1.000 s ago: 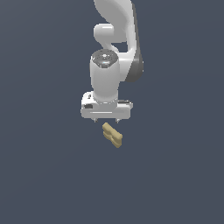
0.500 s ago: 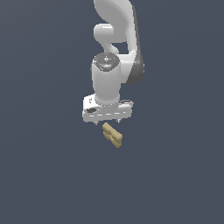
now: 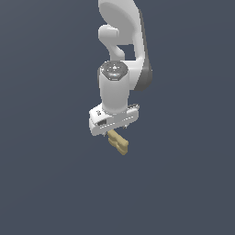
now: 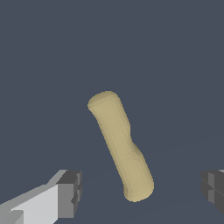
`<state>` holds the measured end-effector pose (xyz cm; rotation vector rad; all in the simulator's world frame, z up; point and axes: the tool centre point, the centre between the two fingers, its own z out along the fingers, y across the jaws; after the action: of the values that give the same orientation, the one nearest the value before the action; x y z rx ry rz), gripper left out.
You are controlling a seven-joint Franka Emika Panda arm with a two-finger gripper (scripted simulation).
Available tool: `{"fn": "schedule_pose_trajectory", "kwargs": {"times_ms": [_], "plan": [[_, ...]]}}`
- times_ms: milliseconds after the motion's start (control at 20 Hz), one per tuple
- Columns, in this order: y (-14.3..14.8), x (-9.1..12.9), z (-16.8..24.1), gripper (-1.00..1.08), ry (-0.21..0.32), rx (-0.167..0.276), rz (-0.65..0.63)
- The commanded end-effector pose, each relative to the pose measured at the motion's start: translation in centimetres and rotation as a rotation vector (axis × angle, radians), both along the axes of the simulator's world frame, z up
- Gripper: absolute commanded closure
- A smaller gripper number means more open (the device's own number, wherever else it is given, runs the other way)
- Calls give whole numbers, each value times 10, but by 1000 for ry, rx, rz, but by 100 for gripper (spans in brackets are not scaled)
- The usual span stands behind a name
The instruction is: Pick up the object and move it to a goal position.
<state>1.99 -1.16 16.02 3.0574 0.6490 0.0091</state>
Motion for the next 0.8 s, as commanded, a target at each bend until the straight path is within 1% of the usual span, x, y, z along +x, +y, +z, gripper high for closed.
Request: {"fn": "schedule_pose_trajectory", "kwargs": {"times_ms": [0, 400, 750], "plan": [[2, 1, -3, -92, 3, 2, 73], [9, 5, -10, -92, 9, 8, 270], [12, 7, -14, -92, 11, 11, 367]]}}
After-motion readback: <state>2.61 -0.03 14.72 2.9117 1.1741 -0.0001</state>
